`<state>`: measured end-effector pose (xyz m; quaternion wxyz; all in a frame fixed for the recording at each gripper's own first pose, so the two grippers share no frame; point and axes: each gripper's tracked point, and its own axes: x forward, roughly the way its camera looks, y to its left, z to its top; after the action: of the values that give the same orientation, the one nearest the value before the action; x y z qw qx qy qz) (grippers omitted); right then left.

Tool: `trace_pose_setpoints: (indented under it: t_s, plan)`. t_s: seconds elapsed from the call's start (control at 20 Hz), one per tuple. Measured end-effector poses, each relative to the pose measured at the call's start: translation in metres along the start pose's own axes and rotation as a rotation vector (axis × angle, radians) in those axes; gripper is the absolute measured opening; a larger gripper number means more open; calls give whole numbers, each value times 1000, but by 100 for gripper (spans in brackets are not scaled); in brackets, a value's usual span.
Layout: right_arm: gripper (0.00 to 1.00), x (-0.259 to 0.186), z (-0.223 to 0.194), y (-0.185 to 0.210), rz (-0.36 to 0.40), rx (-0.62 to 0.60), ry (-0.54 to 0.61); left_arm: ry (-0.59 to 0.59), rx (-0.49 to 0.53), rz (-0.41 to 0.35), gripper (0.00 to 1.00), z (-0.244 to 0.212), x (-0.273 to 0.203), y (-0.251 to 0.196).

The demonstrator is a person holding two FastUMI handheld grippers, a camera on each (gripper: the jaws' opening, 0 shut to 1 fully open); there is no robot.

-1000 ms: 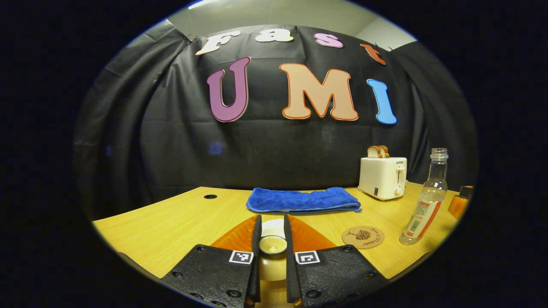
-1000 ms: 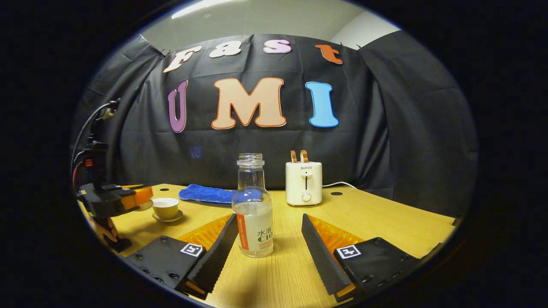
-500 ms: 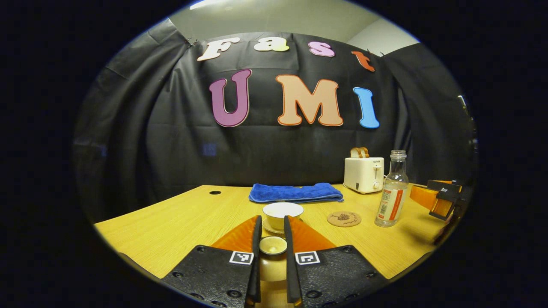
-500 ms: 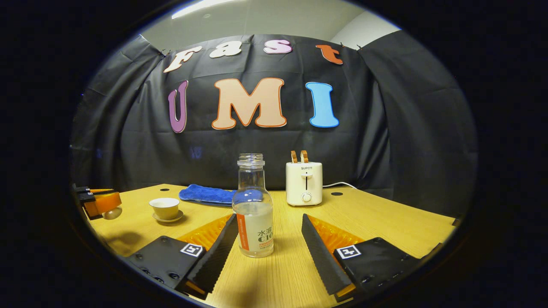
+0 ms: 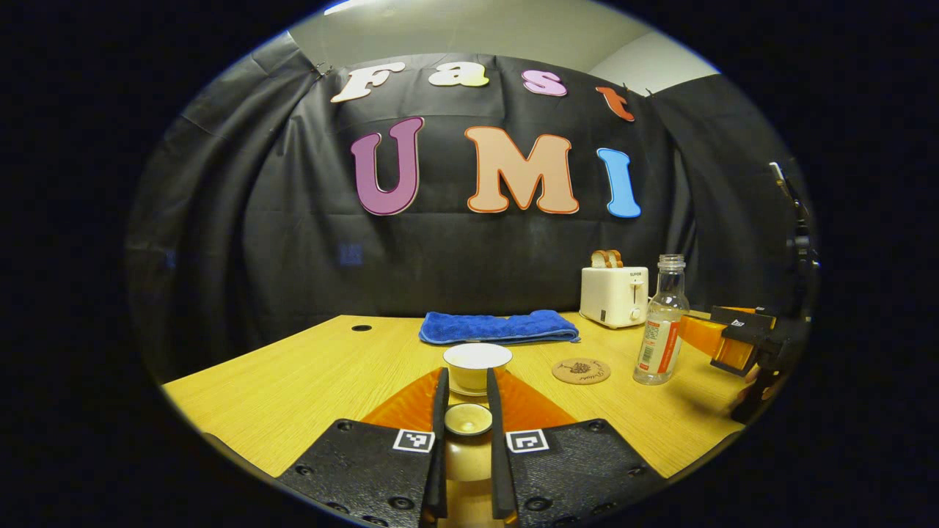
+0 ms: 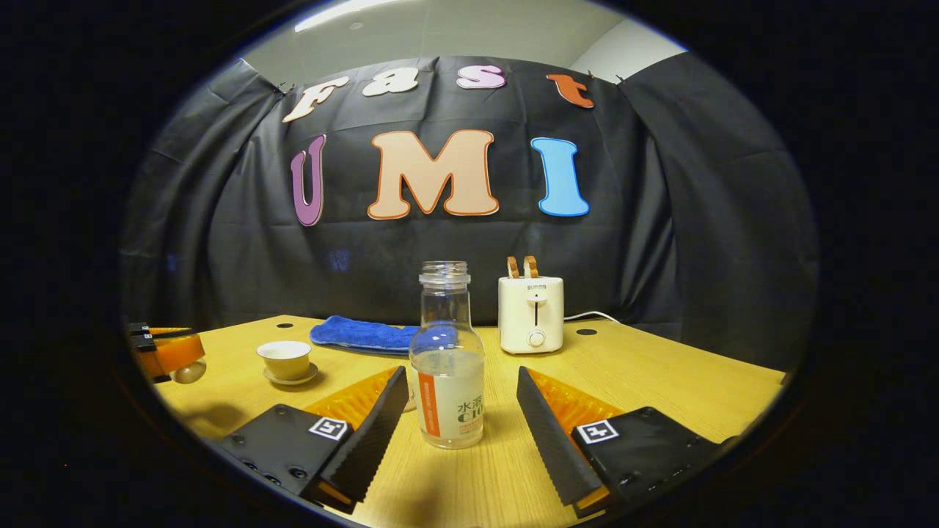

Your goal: Open the teacup lid with one hand, grasp the water bottle and pour water into the teacup with the other hand; after pouring, place the water bottle on the coaster and then close the teacup lid.

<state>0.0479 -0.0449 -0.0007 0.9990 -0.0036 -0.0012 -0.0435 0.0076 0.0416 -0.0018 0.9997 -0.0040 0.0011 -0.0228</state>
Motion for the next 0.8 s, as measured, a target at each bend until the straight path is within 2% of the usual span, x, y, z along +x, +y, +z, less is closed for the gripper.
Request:
trace_pose_setpoints:
  t_s: [0.05, 0.3, 0.4, 0.45, 0.5, 0.6, 0.65, 0.7, 0.75, 0.8]
  plan:
    - [96, 5, -2, 1, -4, 1, 2, 8, 3, -1, 21, -2, -1, 0]
    - [96, 40, -3, 14, -16, 1, 5, 3, 1, -2, 21, -1, 0, -1]
    - [100, 57, -3, 8, -48, 1, -1, 3, 1, -2, 21, -1, 0, -1]
    - [96, 63, -5, 9, -55, 1, 1, 3, 1, -2, 21, -1, 0, 0]
    - [100, 69, -5, 9, -58, 2, 3, 7, 2, -2, 21, -1, -1, 0]
    - [96, 76, -6, 10, -61, 2, 2, 5, 1, -2, 21, -1, 0, 0]
    - [100, 77, -4, 14, -49, 2, -2, 6, 1, -3, 20, -2, 0, 0]
    - [90, 79, -4, 14, -57, 1, 3, 3, 1, -3, 21, 0, 0, 0]
    - [89, 78, -5, 13, -51, 1, 3, 5, 1, -3, 21, -1, 0, 0]
    - [81, 80, -7, 12, -57, 0, 5, 5, 1, -3, 20, -1, 0, 0]
